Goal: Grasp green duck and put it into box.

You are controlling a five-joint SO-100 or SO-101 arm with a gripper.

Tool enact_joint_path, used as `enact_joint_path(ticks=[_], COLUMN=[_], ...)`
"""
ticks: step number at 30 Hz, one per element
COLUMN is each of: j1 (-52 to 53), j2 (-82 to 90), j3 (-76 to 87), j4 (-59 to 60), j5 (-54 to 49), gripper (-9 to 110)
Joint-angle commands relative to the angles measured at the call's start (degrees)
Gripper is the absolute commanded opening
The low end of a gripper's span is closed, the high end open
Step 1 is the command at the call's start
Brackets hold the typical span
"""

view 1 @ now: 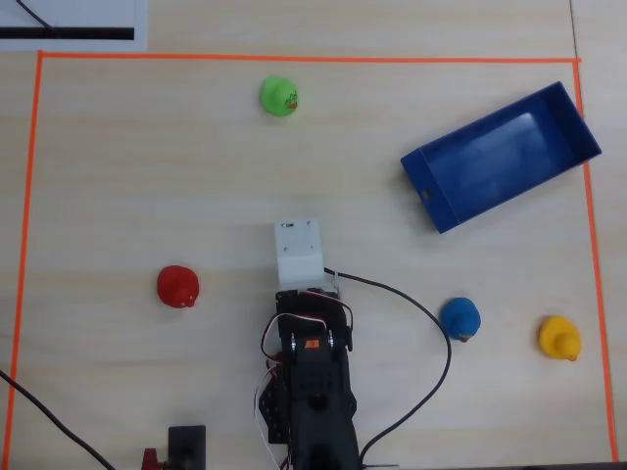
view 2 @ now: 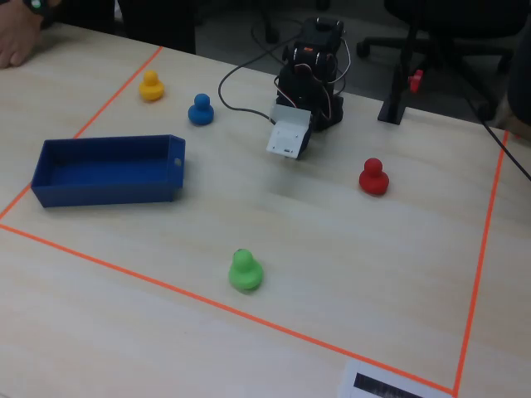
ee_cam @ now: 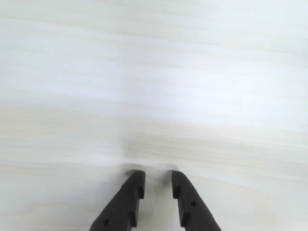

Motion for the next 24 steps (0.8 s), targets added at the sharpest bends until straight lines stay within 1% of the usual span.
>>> enact_joint_path(ticks=[1,17,21,24], j1=[0.3,0.3,0.3,0.3], j2=[0.2,0.2,0.2,0.2], j3=[0.0,0.0,0.0,0.0], j4=[1.3,1.3,1.3,1.3], j5=[-0.3,-0.3,-0.6,-0.6], gripper=[4,4,0,0])
